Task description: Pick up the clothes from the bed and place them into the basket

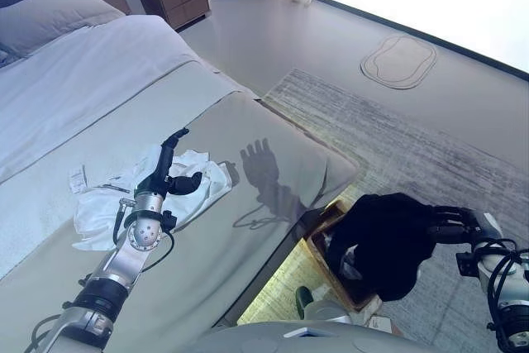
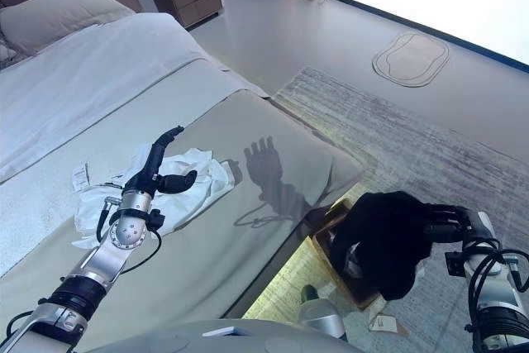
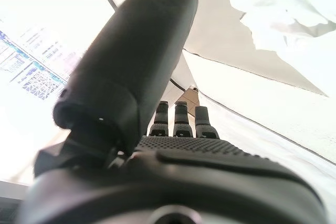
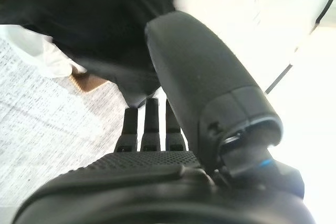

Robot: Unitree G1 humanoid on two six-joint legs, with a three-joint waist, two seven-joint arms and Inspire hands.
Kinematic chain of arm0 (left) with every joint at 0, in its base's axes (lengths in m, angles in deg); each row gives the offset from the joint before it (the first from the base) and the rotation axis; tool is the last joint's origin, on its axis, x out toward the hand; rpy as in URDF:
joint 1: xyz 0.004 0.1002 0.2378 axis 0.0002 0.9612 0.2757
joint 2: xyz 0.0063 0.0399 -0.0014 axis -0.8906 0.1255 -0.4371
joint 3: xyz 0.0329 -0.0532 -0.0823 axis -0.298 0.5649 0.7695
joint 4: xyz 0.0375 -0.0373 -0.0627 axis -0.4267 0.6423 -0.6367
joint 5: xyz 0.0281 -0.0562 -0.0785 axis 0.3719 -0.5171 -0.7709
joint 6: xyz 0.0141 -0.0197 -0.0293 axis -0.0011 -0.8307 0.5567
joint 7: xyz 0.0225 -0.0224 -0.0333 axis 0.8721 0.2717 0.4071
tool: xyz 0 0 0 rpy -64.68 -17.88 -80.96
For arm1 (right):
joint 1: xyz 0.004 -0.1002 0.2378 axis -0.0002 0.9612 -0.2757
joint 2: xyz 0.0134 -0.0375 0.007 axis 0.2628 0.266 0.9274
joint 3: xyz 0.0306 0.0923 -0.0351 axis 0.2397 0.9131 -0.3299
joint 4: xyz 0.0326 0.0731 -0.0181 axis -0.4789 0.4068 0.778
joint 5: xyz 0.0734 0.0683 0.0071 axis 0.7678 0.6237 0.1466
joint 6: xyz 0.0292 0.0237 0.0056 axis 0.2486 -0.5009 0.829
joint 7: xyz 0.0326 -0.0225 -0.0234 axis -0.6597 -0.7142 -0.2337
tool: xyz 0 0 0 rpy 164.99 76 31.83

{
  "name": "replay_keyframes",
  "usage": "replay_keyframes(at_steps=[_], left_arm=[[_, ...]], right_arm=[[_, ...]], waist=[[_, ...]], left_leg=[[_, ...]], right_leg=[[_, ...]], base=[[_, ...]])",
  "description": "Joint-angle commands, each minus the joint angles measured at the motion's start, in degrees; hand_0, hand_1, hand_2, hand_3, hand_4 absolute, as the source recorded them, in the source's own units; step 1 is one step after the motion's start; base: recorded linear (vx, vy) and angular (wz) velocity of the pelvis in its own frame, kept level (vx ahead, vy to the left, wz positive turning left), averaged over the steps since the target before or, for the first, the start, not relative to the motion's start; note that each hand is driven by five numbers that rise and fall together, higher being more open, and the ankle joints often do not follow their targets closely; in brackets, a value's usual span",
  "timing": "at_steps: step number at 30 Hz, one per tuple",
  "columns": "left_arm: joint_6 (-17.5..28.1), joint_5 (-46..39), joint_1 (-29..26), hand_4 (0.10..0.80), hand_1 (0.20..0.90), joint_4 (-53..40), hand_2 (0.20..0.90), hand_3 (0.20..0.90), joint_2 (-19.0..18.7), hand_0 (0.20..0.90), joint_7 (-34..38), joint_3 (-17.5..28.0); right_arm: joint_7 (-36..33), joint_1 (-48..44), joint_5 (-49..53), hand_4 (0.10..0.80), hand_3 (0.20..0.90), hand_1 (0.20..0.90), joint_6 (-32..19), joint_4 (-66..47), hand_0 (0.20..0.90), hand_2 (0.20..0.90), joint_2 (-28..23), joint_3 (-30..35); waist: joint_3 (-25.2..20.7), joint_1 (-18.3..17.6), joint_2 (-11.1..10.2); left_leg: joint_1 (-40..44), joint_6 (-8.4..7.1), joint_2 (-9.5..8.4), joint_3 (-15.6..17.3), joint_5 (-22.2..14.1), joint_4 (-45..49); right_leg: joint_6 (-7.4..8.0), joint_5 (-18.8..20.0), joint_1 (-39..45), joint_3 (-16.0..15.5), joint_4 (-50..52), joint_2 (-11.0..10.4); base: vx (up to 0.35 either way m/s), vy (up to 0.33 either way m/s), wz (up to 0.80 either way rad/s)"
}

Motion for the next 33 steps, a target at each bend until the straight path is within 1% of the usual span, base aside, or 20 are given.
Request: replay_keyframes(at_steps=[1,6,11,14,17,20,22,24,25,27,28,29,33], left_arm=[[3.63,-0.44,-10.09,0.8,0.9,0.97,0.9,0.9,-3.22,0.9,2.38,0.1],[3.66,-0.31,-9.94,0.8,0.9,0.87,0.9,0.9,-3.16,0.9,2.71,-0.02],[4.14,-0.04,-9.3,0.8,0.9,1.09,0.9,0.9,-3.18,0.9,3.24,0.25],[3.77,-0.18,-8.93,0.8,0.9,0.6,0.9,0.9,-3.25,0.9,3.7,0.5],[3.64,0.05,-8.44,0.8,0.9,0.71,0.9,0.9,-2.6,0.9,4.61,0.95],[3.23,0.24,-7.7,0.8,0.9,0.73,0.9,0.9,-1.82,0.9,5.1,1.23],[2.41,0.83,-6.64,0.8,0.9,0.43,0.9,0.9,-0.93,0.9,5.56,1.12],[2.11,1.0,-5.95,0.8,0.9,0.69,0.9,0.9,-0.41,0.9,6.02,1.04],[2.03,1.27,-5.24,0.8,0.9,0.99,0.9,0.9,0.2,0.9,6.45,1.18],[2.03,1.2,-5.04,0.8,0.9,0.94,0.9,0.9,0.43,0.9,6.84,1.29],[1.8,0.81,-5.23,0.8,0.9,1.05,0.9,0.9,0.56,0.9,7.28,1.21],[1.79,0.81,-5.24,0.8,0.9,1.05,0.9,0.9,0.56,0.9,7.28,1.28],[1.98,1.73,-4.43,0.8,0.9,1.79,0.9,0.9,0.67,0.9,7.3,1.98]], right_arm=[[-1.67,-7.36,-0.13,0.8,0.9,0.9,-5.15,2.47,0.9,0.9,-5.92,1.18],[-2.2,-7.55,-1.09,0.8,0.9,0.9,-3.49,4.29,0.9,0.9,-5.88,0.72],[-3.25,-7.72,-1.79,0.8,0.9,0.9,-3.43,4.9,0.9,0.9,-5.68,0.2],[-4.1,-8.16,-1.41,0.8,0.9,0.9,-4.25,2.72,0.9,0.9,-5.74,0.01],[-7.6,-8.55,-2.81,0.8,0.9,0.9,-3.86,-1.13,0.9,0.9,-5.28,-0.45],[-11.09,-9.29,-6.79,0.8,0.9,0.9,-5.15,-3.97,0.9,0.9,-4.96,-0.65],[-13.25,-9.96,-9.76,0.8,0.9,0.9,-4.52,-7.93,0.9,0.9,-4.27,-1.29],[-13.45,-10.54,-11.84,0.8,0.9,0.9,-4.73,-10.2,0.9,0.9,-3.84,-2.03],[-15.02,-11.48,-15.6,0.8,0.9,0.9,-4.97,-13.09,0.9,0.9,-3.62,-3.49],[-15.47,-12.93,-17.11,0.8,0.9,0.9,-4.5,-15.48,0.9,0.9,-3.97,-5.02],[-16.11,-14.78,-19.31,0.8,0.9,0.9,-4.56,-17.15,0.9,0.9,-4.21,-6.64],[-16.13,-14.92,-19.36,0.8,0.9,0.9,-4.54,-17.1,0.9,0.9,-4.2,-6.73],[-15.8,-20.56,-26.15,0.8,0.9,0.9,-5.6,-18.22,0.9,0.9,-5.17,-12.05]], waist=[[-2.58,1.51,-0.93],[-2.28,1.7,-0.97],[-2.24,2.09,-1.07],[-2.05,2.32,-0.96],[-1.81,2.58,-0.78],[-1.71,3.01,-0.5],[-1.62,3.61,-0.3],[-1.41,4.07,-0.17],[-1.02,4.96,-0.03],[-0.54,5.74,0.02],[0.04,6.84,0.1],[0.06,6.7,0.1],[1.25,9.92,-0.08]], left_leg=[[1.18,-0.81,1.3,-0.88,-5.87,1.91],[1.29,-0.75,1.21,-0.95,-5.84,1.8],[1.38,-0.71,1.18,-1.17,-5.72,1.72],[1.36,-0.75,1.21,-1.26,-5.71,1.8],[1.36,-0.79,1.14,-1.32,-5.76,1.9],[1.41,-0.73,1.03,-1.62,-5.84,1.96],[1.22,-0.69,0.79,-2.15,-5.87,2.15],[0.91,-0.71,0.71,-2.61,-5.88,2.45],[0.37,-0.74,0.52,-3.43,-5.86,2.87],[-0.58,-0.78,0.37,-4.23,-5.88,3.6],[-1.42,-0.75,0.09,-4.99,-5.87,4.14],[-1.52,-0.74,0.08,-5.07,-5.9,4.24],[-3.07,-0.58,-0.94,-7.76,-6.06,5.5]], right_leg=[[1.26,-4.11,-3.64,-2.1,6.47,1.81],[1.27,-4.09,-3.44,-2.1,6.34,1.83],[1.24,-4.08,-3.23,-2.26,6.29,1.77],[1.2,-4.15,-3.1,-2.67,6.3,1.58],[1.17,-4.22,-2.87,-3.13,6.23,1.36],[1.1,-4.5,-2.62,-3.51,6.3,1.29],[1.01,-4.7,-2.45,-3.84,6.34,1.17],[0.97,-4.88,-2.44,-4.19,6.52,1.03],[0.8,-5.26,-2.5,-4.64,6.87,0.85],[0.63,-5.6,-2.94,-5.2,7.44,0.61],[0.46,-5.85,-3.23,-5.85,7.84,0.4],[0.46,-5.9,-3.28,-5.92,7.91,0.37],[-0.09,-6.64,-3.13,-8.48,8.78,-0.48]], base=[[0.0,0.0,0.0],[0.0,0.0,0.0],[0.0,0.0,0.0],[0.0,0.0,0.0],[0.0,0.0,0.0],[0.037,0.018,0.04],[0.04,0.019,0.07],[0.03,0.016,0.1],[0.009,0.017,0.06],[-0.021,0.016,0.11],[-0.025,0.012,0.21],[-0.015,0.018,0.23],[0.067,0.016,0.33]])
